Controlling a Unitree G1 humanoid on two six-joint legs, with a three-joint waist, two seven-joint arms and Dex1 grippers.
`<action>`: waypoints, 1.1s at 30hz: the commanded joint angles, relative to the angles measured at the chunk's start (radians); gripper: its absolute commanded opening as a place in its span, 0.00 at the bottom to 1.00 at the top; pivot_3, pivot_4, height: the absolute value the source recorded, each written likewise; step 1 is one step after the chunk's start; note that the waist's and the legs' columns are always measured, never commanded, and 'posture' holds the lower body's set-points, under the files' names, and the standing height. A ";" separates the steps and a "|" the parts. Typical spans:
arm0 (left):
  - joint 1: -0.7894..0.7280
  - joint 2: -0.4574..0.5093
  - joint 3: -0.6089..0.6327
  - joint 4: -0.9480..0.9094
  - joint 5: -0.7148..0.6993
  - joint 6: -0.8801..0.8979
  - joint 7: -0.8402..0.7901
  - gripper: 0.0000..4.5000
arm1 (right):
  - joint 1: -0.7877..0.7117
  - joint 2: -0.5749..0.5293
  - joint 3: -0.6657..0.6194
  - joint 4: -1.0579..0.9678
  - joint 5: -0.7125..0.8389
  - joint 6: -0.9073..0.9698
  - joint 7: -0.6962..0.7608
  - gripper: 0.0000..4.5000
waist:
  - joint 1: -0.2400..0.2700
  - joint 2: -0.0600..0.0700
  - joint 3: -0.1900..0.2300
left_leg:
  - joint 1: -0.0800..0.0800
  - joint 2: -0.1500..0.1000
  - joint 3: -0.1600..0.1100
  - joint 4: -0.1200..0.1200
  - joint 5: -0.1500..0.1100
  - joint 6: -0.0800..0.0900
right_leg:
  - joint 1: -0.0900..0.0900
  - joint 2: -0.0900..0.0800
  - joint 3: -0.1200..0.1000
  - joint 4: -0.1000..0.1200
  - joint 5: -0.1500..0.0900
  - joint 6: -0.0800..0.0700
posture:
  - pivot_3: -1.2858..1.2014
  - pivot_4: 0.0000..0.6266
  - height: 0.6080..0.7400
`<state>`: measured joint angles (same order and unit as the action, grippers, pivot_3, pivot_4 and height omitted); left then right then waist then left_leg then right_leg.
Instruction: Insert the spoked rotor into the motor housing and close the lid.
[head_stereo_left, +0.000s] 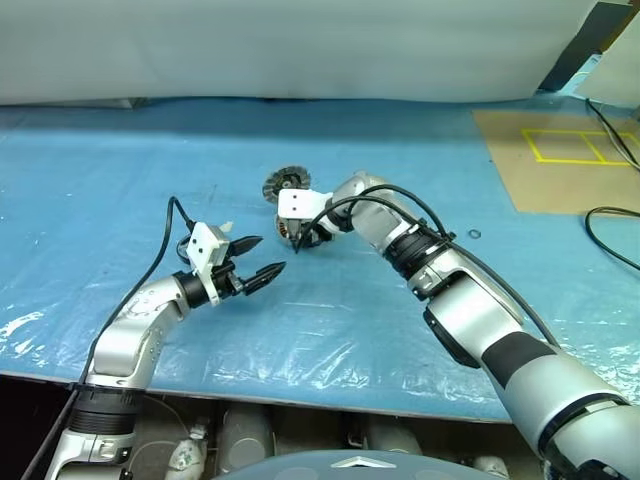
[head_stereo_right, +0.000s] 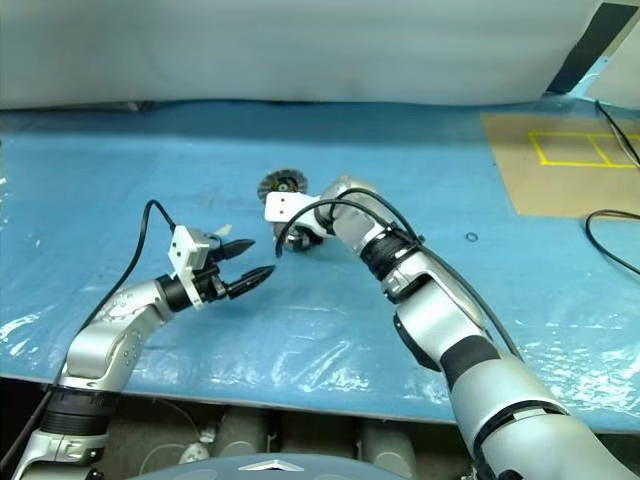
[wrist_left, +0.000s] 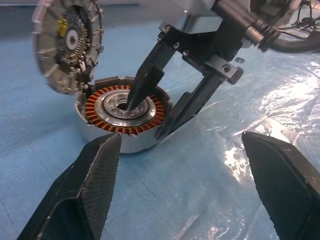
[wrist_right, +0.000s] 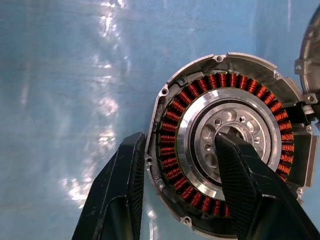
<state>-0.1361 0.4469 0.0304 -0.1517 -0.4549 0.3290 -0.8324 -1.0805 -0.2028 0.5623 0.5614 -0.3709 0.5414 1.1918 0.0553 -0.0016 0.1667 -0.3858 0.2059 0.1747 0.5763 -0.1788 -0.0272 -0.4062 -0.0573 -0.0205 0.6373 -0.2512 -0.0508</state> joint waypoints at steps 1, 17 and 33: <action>0.023 0.000 0.003 -0.055 -0.019 0.005 0.002 0.90 | 0.045 -0.071 0.022 -0.268 0.051 0.242 0.159 0.39 | 0.003 0.000 0.000 | 0.000 0.000 0.000 0.000 0.000 0.000 | 0.000 0.000 0.000 0.000 0.000 0.000 | 0.52 0.24 1.00; 0.034 0.002 -0.031 -0.066 -0.030 0.032 -0.014 0.90 | 0.129 -0.129 0.180 -0.541 0.155 0.757 -0.024 0.39 | 0.009 -0.001 0.000 | 0.012 0.000 -0.001 -0.005 0.000 -0.001 | 0.003 0.001 0.008 0.000 0.000 0.001 | 0.52 0.24 1.00; 0.020 0.012 -0.029 -0.064 -0.043 0.040 -0.023 0.90 | -0.054 -0.294 0.031 -0.673 0.556 0.968 -0.021 0.75 | 0.016 0.000 0.001 | 0.011 -0.002 0.000 -0.011 0.000 -0.002 | 0.000 0.001 0.012 -0.002 0.000 0.007 | 0.52 0.24 1.00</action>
<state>-0.1109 0.4520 -0.0070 -0.1799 -0.4843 0.3708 -0.8442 -1.1018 -0.4846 0.6453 -0.0664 0.1432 1.4949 1.1744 0.0716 -0.0017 0.1678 -0.3749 0.2040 0.1751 0.5648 -0.1793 -0.0297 -0.4067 -0.0555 -0.0086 0.6351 -0.2505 -0.0438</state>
